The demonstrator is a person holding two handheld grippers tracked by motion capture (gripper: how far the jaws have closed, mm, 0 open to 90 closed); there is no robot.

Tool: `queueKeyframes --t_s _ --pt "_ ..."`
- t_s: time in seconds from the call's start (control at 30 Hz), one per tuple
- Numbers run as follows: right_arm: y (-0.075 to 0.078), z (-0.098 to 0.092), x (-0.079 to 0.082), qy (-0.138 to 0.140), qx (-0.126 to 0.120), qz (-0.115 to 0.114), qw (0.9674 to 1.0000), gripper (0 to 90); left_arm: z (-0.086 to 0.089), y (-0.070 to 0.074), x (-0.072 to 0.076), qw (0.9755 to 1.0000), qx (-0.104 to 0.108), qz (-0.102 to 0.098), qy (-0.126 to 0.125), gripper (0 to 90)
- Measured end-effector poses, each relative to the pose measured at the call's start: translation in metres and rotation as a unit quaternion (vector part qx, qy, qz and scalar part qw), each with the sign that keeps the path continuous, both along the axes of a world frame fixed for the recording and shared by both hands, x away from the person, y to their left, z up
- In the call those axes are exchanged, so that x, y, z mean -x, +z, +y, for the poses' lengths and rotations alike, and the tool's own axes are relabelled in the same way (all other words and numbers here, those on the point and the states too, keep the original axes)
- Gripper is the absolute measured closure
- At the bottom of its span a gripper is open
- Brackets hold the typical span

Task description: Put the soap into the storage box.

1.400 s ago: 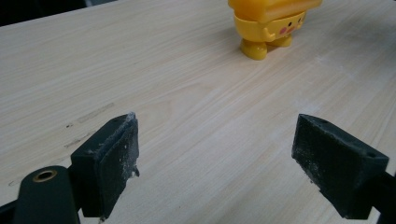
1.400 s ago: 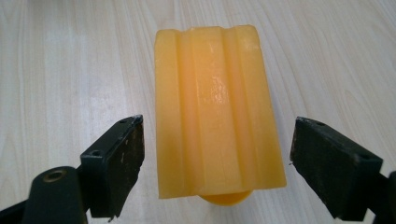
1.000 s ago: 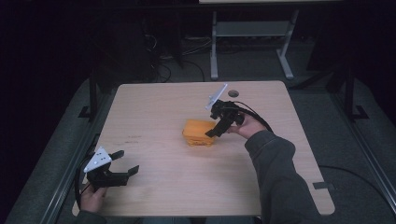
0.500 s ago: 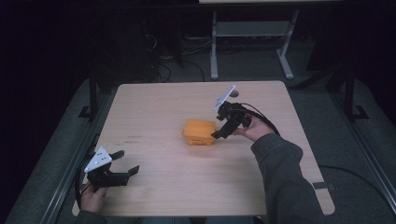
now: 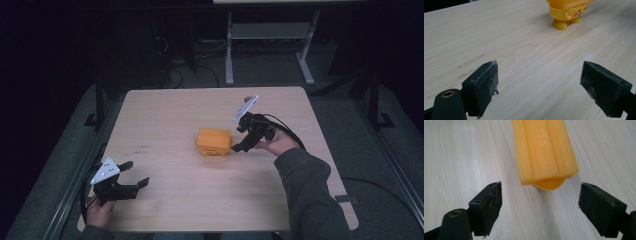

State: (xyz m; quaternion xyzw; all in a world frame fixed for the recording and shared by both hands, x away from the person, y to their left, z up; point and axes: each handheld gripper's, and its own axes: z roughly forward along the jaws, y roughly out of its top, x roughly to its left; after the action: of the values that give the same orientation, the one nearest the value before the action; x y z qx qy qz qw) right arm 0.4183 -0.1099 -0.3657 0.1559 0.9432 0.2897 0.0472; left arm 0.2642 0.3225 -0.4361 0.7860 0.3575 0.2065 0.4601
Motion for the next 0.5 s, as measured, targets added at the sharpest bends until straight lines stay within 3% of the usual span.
queueKeyframes --t_s 0.5 --pt "-0.004 -0.017 0.012 -0.013 -0.008 0.0 0.9999 19.8 -0.001 -0.001 0.0 1.0 0.0 0.0 -0.001 14.3"
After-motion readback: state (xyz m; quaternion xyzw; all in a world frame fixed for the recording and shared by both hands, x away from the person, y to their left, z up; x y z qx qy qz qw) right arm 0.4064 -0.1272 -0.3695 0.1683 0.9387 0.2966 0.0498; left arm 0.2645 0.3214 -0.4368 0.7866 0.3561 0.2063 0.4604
